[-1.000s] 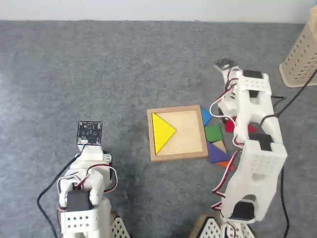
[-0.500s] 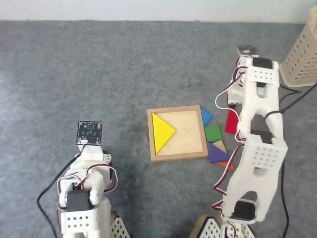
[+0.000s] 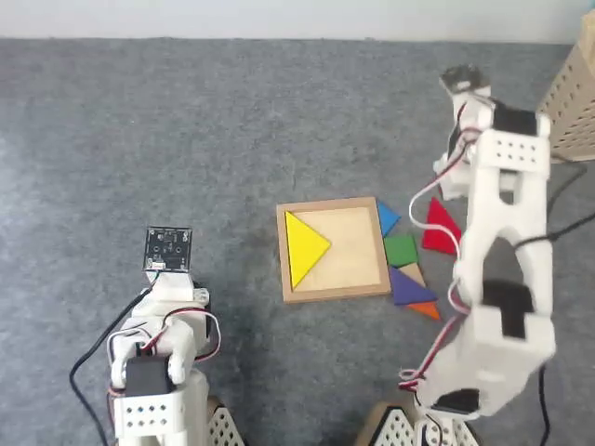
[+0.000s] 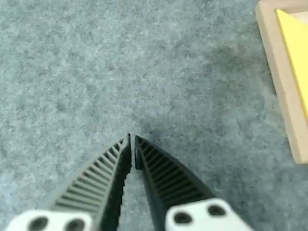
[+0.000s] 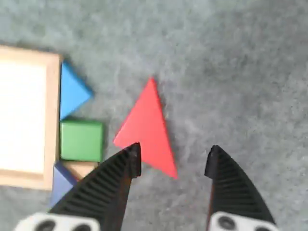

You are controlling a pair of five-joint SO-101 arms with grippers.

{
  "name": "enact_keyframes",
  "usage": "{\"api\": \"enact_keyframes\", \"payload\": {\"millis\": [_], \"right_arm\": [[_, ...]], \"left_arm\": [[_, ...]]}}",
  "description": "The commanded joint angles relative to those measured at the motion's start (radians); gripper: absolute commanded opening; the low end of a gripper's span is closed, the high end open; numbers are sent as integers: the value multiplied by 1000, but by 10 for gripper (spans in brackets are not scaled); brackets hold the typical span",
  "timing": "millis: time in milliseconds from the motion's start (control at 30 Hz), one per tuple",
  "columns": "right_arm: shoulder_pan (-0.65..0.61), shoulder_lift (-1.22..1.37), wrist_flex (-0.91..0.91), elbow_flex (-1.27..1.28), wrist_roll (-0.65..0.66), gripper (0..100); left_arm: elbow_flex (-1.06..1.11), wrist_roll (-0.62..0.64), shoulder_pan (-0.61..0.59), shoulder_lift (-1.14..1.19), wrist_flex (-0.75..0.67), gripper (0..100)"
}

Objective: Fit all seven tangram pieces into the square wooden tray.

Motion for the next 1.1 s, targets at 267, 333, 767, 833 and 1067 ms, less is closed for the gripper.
{"api": "enact_keyframes", "payload": {"millis": [267,333,767,833,1067], "right_arm": [[-130,-248,-251,512,216,393],[-140,-239,-248,512,216,397],[-91,-53,-433,506,222,372],[-91,-27,-435,486,219,372],[-88,82,-429,413,218,370]], "left_arm": [[-12,8,3,-15,2,12],[-12,8,3,-15,2,12],[-12,8,3,-15,2,12],[-12,8,3,-15,2,12],[-12,8,3,-15,2,12]]}}
